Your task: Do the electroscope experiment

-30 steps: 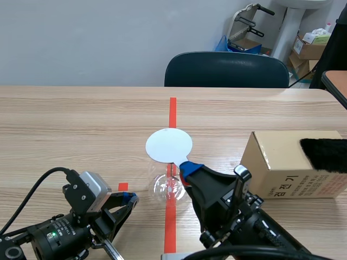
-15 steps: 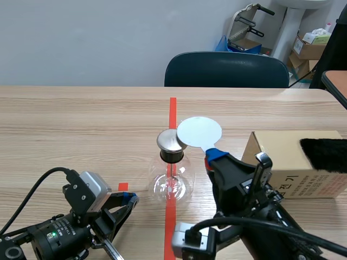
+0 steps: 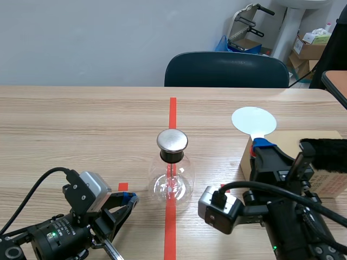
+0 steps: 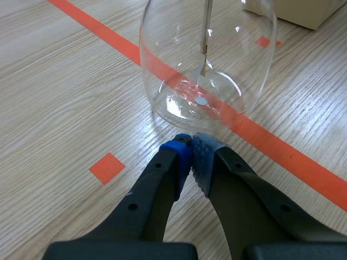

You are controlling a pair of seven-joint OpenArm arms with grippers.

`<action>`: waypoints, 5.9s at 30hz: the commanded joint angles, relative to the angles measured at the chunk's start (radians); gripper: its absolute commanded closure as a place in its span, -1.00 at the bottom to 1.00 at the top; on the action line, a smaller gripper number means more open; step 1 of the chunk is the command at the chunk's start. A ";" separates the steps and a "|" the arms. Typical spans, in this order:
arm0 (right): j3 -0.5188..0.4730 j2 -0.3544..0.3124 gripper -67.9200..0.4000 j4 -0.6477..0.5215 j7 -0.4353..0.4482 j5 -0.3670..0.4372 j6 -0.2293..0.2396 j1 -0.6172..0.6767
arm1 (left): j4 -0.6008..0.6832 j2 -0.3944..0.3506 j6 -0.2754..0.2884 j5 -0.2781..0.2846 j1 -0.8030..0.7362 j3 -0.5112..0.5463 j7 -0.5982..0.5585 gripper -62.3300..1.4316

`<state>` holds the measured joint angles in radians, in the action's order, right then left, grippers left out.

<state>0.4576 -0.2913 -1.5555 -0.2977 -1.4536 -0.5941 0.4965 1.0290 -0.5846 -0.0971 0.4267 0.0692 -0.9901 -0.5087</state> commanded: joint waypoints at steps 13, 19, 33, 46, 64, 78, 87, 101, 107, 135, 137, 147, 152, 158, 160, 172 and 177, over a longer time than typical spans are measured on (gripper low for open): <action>-0.008 -0.005 0.95 -0.016 -0.081 -0.002 -0.011 -0.012 | 0.017 0.005 0.002 -0.004 0.000 -0.003 -0.018 0.87; -0.008 -0.005 0.95 -0.016 -0.081 -0.002 -0.011 -0.012 | 0.017 0.005 0.002 -0.004 0.000 -0.003 -0.018 0.87; -0.008 -0.005 0.95 -0.016 -0.081 -0.002 -0.011 -0.012 | 0.017 0.005 0.002 -0.004 0.000 -0.003 -0.018 0.87; -0.008 -0.005 0.95 -0.016 -0.081 -0.002 -0.011 -0.012 | 0.017 0.005 0.002 -0.004 0.000 -0.003 -0.018 0.87; -0.008 -0.005 0.95 -0.016 -0.073 -0.003 -0.011 -0.012 | 0.017 0.005 0.002 -0.004 0.000 -0.003 -0.025 0.87; -0.083 0.004 0.95 -0.016 0.080 0.108 -0.019 -0.008 | 0.017 0.005 0.002 -0.004 0.000 -0.003 -0.025 0.87; -0.279 0.089 0.95 -0.016 0.360 0.195 -0.051 0.018 | 0.025 -0.021 0.003 -0.004 -0.008 -0.003 -0.080 0.85; -0.591 0.290 0.95 0.151 0.867 0.202 -0.189 0.043 | 0.258 -0.246 0.013 0.000 -0.109 -0.003 -0.132 0.17; -0.629 0.294 0.95 0.225 0.882 0.200 -0.189 0.016 | 0.402 -0.356 0.013 0.001 -0.159 -0.003 -0.131 -0.10; -0.626 0.294 0.95 0.253 0.764 0.118 -0.113 -0.017 | 0.752 -0.708 0.066 0.060 -0.186 -0.003 -0.130 -0.23; -0.626 0.294 0.95 0.253 0.764 0.119 -0.092 -0.017 | 0.760 -0.713 0.066 0.060 -0.186 -0.003 -0.129 -0.23; -0.627 0.294 0.95 0.253 0.752 0.122 -0.063 -0.017 | 0.766 -0.710 0.066 0.060 -0.185 -0.003 -0.127 -0.23; -0.627 0.294 0.95 0.253 0.745 0.122 -0.063 -0.017 | 0.766 -0.709 0.066 0.060 -0.185 -0.003 -0.127 -0.23; -0.627 0.294 0.52 0.253 0.745 0.122 -0.064 -0.017 | 0.766 -0.709 0.065 0.058 -0.185 -0.003 -0.131 -0.23; -0.627 0.294 0.14 0.253 0.745 0.122 -0.064 -0.017 | 0.766 -0.709 0.064 0.055 -0.185 -0.003 -0.132 -0.23; -0.627 0.294 -1.00 0.253 0.745 0.135 -0.071 -0.017 | 0.766 -0.707 0.062 0.056 -0.185 -0.003 -0.165 -0.23; -0.627 0.294 -1.00 0.253 0.745 0.137 -0.063 -0.017 | 0.766 -0.707 0.062 0.056 -0.185 -0.003 -0.169 -0.23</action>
<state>-0.1680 0.0109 -1.2957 0.4477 -1.3231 -0.6472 0.4911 1.7744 -1.2964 -0.0326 0.4801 -0.1139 -0.9897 -0.6601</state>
